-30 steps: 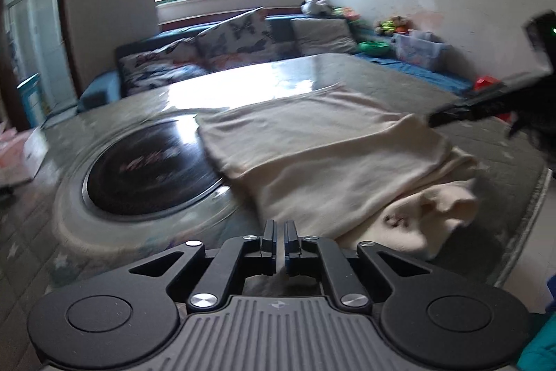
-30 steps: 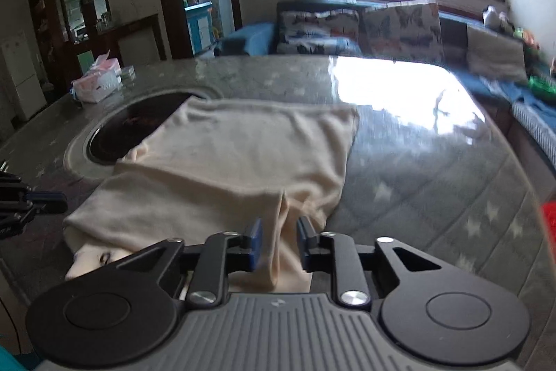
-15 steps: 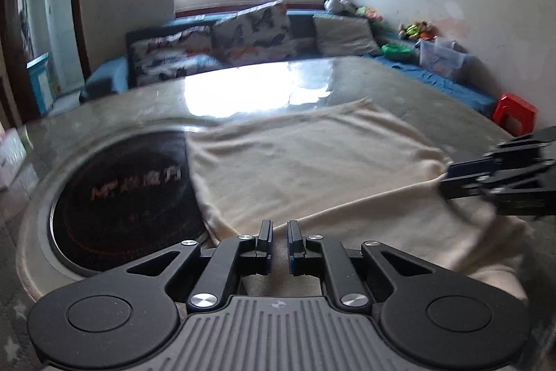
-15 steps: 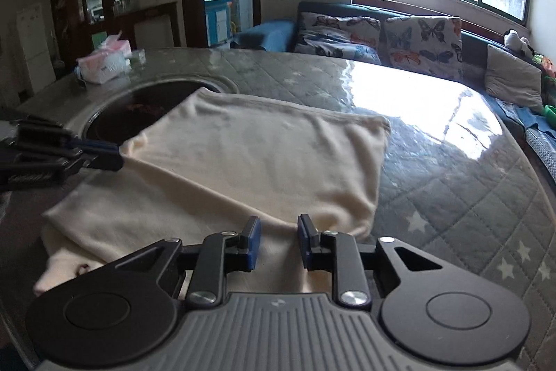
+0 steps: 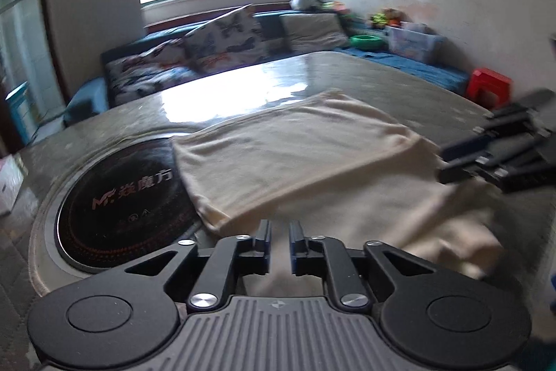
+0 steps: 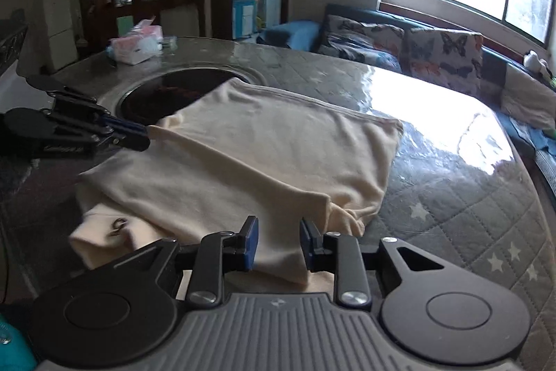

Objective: Fold clothes

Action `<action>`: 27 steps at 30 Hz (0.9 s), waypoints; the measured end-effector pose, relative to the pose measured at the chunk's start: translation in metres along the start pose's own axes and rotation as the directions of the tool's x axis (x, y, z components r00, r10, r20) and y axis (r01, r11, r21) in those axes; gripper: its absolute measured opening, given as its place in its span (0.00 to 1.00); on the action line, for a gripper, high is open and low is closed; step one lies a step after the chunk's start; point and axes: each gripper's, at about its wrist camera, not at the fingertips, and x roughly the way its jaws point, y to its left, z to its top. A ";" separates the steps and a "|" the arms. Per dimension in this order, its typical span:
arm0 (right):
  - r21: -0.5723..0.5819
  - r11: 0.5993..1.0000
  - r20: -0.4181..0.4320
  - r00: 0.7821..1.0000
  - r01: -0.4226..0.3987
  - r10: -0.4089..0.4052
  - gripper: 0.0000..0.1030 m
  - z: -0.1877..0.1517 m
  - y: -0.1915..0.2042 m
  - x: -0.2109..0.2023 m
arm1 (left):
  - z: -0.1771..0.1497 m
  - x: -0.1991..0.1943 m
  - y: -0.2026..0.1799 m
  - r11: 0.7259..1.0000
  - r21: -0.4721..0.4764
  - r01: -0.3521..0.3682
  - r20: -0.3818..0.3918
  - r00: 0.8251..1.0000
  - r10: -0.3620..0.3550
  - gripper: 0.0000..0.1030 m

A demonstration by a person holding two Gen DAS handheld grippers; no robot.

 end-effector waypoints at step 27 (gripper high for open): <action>-0.246 0.969 -0.053 0.998 0.012 -0.026 0.75 -0.023 0.021 -0.041 | -0.037 -0.018 -0.059 0.925 0.371 0.086 0.052 0.992 -0.113 0.14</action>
